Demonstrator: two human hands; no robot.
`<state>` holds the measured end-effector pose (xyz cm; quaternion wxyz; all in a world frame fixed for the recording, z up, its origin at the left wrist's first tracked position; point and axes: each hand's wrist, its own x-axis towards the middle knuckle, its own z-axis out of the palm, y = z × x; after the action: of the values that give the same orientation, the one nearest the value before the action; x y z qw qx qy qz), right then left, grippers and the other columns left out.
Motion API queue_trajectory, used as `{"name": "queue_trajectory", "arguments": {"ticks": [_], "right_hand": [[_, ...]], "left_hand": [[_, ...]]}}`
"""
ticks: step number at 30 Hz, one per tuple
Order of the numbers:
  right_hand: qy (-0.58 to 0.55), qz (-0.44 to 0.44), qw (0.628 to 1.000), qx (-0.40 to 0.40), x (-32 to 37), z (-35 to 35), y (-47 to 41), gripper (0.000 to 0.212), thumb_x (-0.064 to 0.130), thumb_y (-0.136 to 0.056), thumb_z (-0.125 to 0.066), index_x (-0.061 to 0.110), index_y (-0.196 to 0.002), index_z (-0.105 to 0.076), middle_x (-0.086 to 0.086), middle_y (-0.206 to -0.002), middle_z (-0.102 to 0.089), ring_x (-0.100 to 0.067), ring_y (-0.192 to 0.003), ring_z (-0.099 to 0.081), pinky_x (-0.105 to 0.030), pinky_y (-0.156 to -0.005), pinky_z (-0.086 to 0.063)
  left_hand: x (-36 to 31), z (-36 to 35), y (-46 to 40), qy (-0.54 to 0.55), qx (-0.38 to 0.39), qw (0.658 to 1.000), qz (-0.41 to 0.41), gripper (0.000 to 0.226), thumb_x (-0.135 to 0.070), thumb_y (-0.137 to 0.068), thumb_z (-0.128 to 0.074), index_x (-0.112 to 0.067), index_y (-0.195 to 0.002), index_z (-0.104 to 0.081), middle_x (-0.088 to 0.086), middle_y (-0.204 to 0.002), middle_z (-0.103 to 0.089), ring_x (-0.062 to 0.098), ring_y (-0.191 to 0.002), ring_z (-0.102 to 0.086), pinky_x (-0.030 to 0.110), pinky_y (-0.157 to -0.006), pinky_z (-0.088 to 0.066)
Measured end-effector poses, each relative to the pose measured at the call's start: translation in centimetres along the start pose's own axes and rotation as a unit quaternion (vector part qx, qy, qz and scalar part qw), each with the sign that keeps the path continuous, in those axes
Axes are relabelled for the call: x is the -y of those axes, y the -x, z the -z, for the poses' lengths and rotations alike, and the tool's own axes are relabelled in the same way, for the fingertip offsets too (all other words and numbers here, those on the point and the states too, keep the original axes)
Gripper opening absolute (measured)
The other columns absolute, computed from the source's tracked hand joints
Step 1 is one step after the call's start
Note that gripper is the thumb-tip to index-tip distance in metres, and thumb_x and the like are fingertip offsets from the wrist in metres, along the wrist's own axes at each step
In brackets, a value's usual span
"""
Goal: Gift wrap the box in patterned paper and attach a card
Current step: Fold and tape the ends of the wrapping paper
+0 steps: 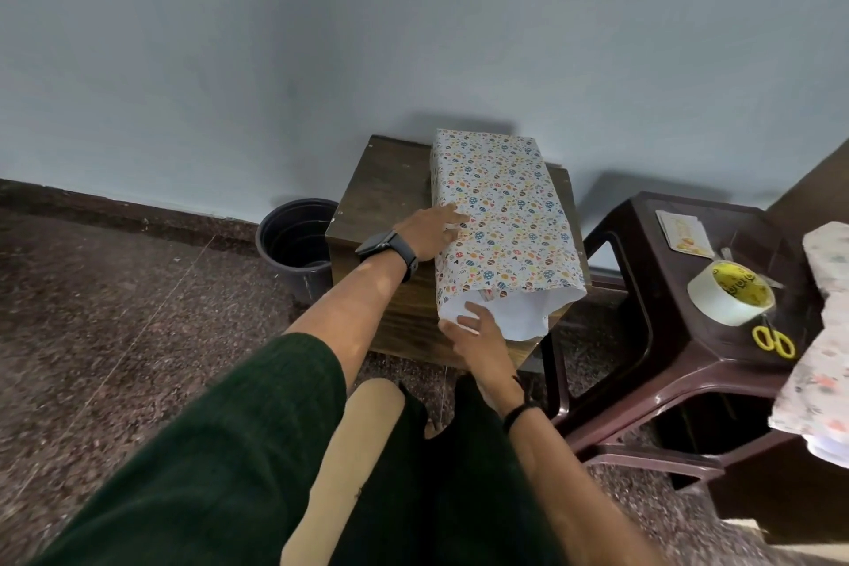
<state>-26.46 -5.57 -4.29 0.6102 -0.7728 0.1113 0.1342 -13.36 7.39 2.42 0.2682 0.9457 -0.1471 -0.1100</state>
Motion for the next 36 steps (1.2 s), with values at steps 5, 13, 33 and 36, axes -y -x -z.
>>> {"name": "queue_trajectory", "arguments": {"ticks": [5,13,33,36], "right_hand": [[0.36,0.091,0.927,-0.051,-0.7,-0.6,-1.1,0.082,0.052,-0.081,-0.065,0.018,-0.145,-0.028,-0.006,-0.147,-0.033,-0.026,-0.133,-0.033,-0.04,-0.106,-0.032],[0.619,0.168,0.762,-0.093,-3.5,-0.4,-2.6,0.042,0.005,-0.092,-0.039,0.006,-0.134,-0.042,-0.013,-0.122,-0.055,-0.034,-0.105,-0.053,-0.041,-0.085,-0.043],[-0.352,0.004,0.936,-0.011,5.5,2.2,0.5,0.024,0.022,-0.092,-0.06,0.011,-0.113,-0.058,0.011,-0.104,-0.061,-0.012,-0.102,-0.054,-0.034,-0.107,-0.035],[-0.336,-0.014,0.942,-0.019,5.6,0.8,-0.1,0.015,0.017,-0.096,-0.054,0.009,-0.109,-0.058,-0.003,-0.111,-0.063,-0.017,-0.097,-0.057,-0.036,-0.102,-0.041]], "left_hand": [[-0.5,-0.1,0.0,0.003,0.002,1.0,0.012,0.042,-0.024,-0.102,-0.04,-0.024,-0.144,-0.039,0.002,-0.158,-0.018,0.022,-0.143,-0.024,0.029,-0.114,-0.018],[-0.6,-0.1,0.0,0.004,0.004,1.0,0.025,0.042,-0.024,-0.101,-0.041,-0.026,-0.143,-0.039,0.001,-0.158,-0.018,0.023,-0.143,-0.022,0.032,-0.116,-0.019],[-1.9,-3.6,2.1,0.267,-0.211,0.932,0.126,0.027,-0.025,-0.095,-0.053,-0.009,-0.117,-0.049,0.003,-0.113,-0.045,0.019,-0.103,-0.051,0.031,-0.093,-0.045],[-2.3,-3.9,2.6,0.34,-0.202,0.906,0.149,0.028,-0.028,-0.094,-0.056,-0.01,-0.113,-0.049,0.002,-0.107,-0.053,0.017,-0.099,-0.054,0.029,-0.084,-0.046]]}}
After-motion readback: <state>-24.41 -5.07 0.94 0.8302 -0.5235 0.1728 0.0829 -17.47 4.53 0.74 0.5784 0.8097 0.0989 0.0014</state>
